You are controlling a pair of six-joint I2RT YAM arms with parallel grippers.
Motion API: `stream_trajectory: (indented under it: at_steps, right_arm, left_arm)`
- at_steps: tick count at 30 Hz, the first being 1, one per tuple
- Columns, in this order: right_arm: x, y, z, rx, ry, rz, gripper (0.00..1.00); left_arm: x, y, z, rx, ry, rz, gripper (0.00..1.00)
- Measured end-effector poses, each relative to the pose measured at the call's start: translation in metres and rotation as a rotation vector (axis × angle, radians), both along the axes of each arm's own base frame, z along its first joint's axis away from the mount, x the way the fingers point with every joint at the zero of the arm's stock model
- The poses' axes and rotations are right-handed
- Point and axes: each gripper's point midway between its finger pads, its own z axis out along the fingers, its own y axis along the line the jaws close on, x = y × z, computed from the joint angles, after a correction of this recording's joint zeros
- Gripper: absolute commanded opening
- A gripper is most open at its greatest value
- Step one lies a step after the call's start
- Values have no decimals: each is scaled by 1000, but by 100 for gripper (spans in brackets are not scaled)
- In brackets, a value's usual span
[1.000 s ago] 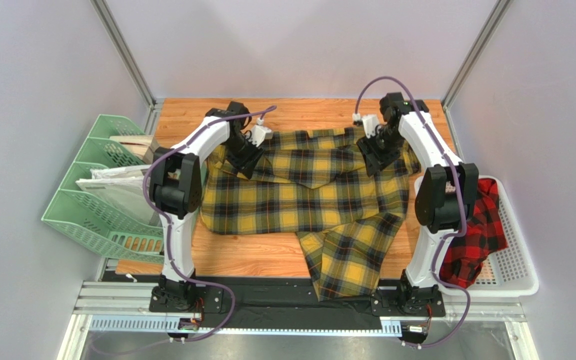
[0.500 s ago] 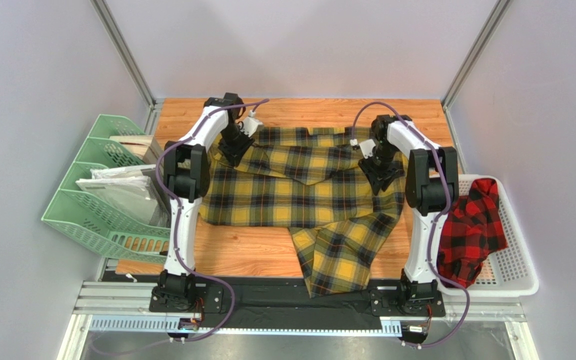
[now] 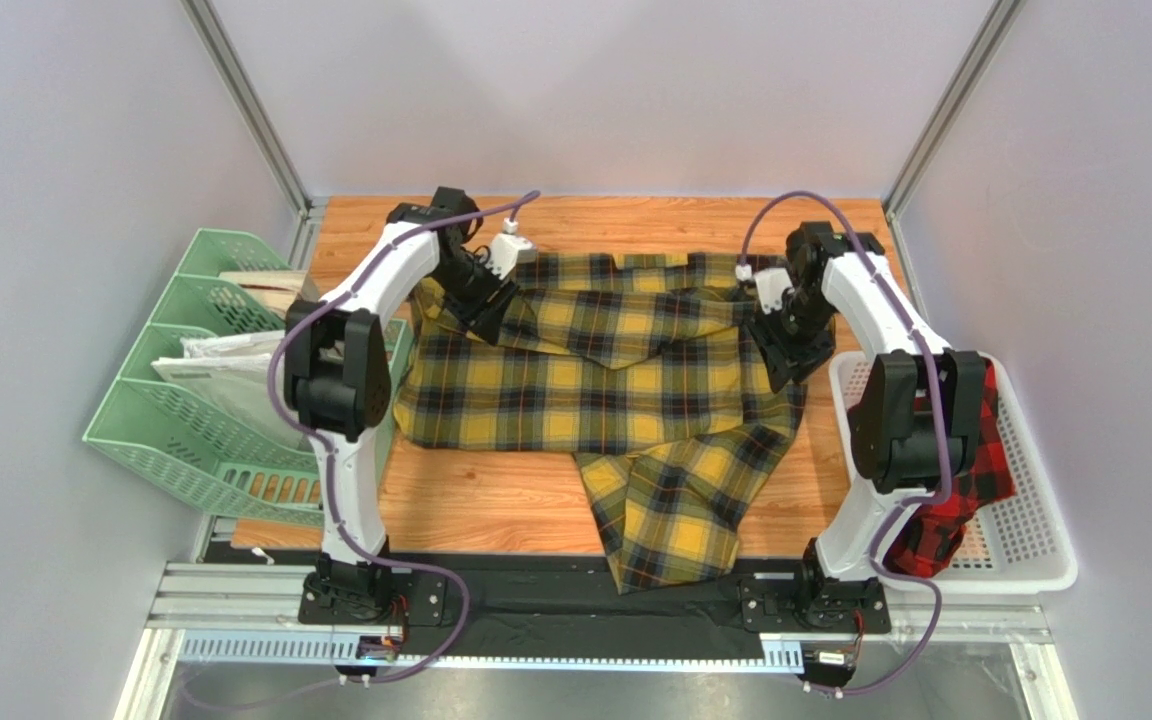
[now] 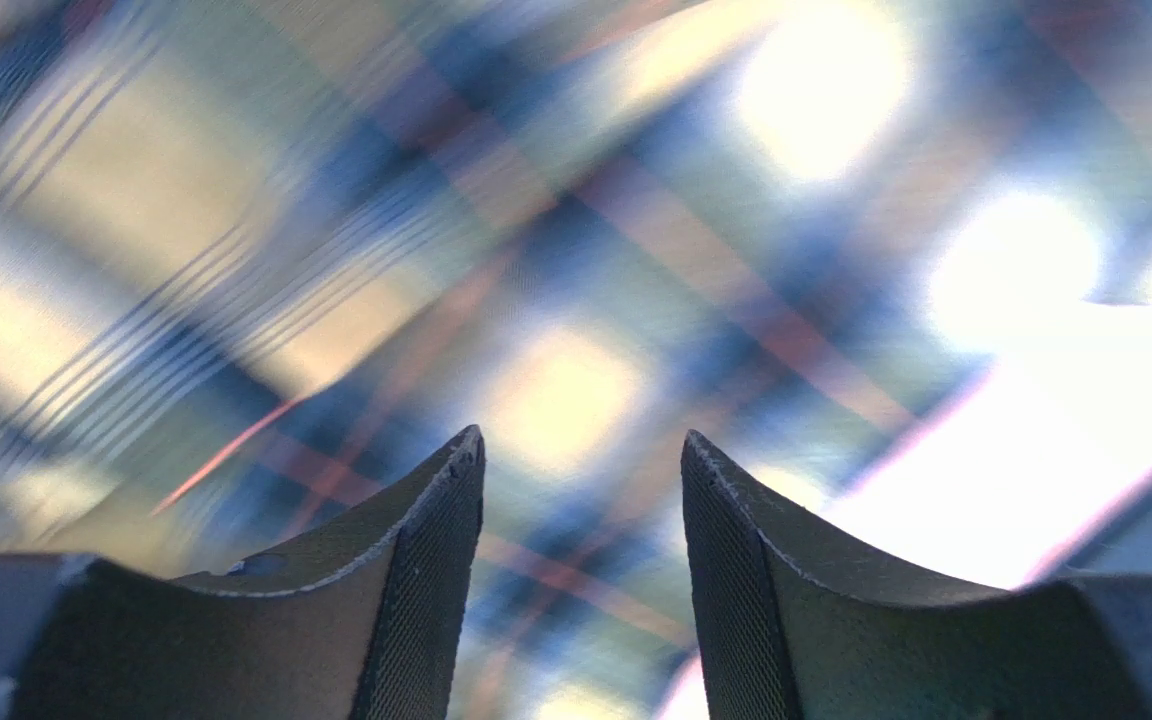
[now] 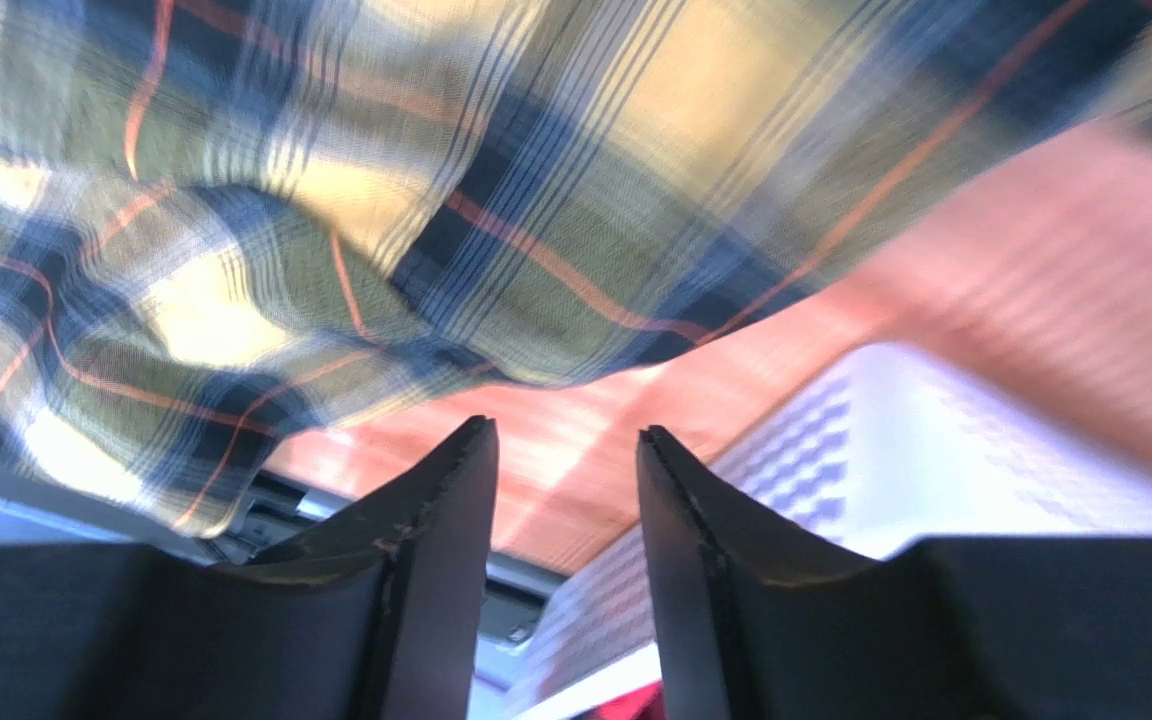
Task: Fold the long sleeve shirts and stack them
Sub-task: Fold the shirt
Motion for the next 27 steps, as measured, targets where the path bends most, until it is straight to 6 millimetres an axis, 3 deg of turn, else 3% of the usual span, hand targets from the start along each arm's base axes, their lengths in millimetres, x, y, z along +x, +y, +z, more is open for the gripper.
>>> stream_trajectory:
  at_steps: [4,7,12,15,18,22,27]
  right_arm:
    - [-29,2,-24,10,102,-24,48]
    - [-40,8,-31,38,141,-42,43]
    - [-36,21,-31,105,128,-58,40]
    - [-35,30,-30,153,128,-61,41]
    - [-36,39,-27,204,131,-59,42]
    - [-41,50,-21,261,123,-46,42]
    - [-45,64,-10,315,100,-8,42]
  left_arm:
    - [-51,-55,49,-223,-45,-175,59]
    - [-115,-91,69,-344,-54,-368,60]
    - [-236,-141,60,-417,-34,-790,61]
    - [-283,-151,38,-412,-34,-981,62]
    - [-304,-157,18,-393,-65,-1111,62]
    - [-318,-166,-1,-357,-138,-1226,62]
    - [-315,-178,-22,-286,-217,-1265,62]
